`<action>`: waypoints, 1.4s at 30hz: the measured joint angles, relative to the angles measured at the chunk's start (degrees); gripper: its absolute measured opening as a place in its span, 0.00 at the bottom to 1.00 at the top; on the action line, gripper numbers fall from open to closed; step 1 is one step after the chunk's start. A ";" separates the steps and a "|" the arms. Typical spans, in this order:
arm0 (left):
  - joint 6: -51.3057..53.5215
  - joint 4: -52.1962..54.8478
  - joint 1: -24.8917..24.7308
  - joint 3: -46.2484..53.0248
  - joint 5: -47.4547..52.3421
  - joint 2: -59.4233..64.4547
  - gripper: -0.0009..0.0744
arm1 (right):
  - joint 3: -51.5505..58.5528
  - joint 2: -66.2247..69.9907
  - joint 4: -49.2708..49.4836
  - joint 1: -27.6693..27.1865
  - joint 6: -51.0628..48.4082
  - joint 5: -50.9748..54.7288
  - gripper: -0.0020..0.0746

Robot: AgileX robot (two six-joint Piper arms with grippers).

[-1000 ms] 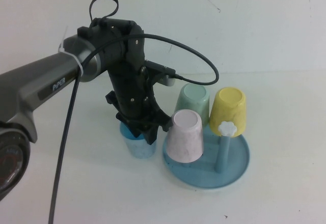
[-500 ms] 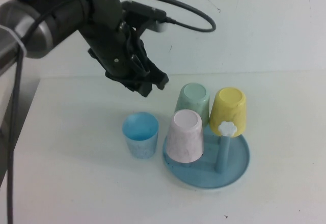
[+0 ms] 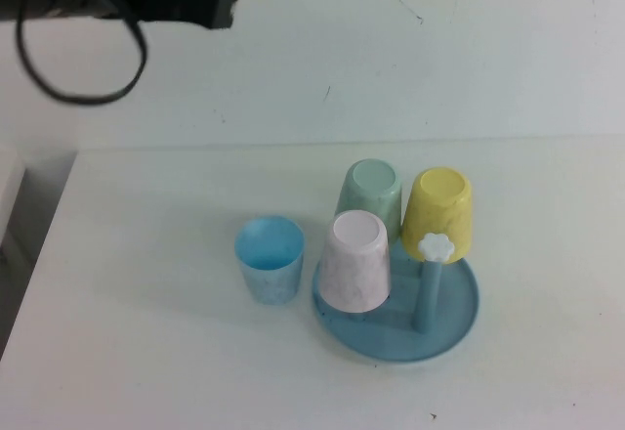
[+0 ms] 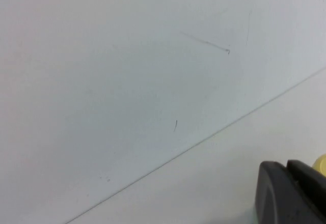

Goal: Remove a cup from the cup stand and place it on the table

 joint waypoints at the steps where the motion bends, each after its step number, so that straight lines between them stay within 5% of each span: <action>1: 0.00 0.00 0.00 3.50 -2.31 -2.78 0.01 | 0.06 -0.03 0.13 0.00 0.00 0.00 0.02; 8: -0.13 0.36 0.00 29.77 -18.48 -18.03 0.01 | 0.06 -0.12 -0.04 0.00 0.00 2.19 0.02; 16: -0.04 0.36 0.00 50.16 -38.98 -22.04 0.01 | 0.06 -0.12 -0.97 0.00 0.00 5.15 0.02; 34: -0.14 0.45 -0.38 53.23 -40.38 -22.90 0.01 | 0.06 -0.12 0.14 0.00 0.00 5.59 0.02; 42: -0.14 0.38 1.94 61.84 -39.69 -35.43 0.01 | 0.06 -0.12 0.59 0.00 0.00 5.59 0.02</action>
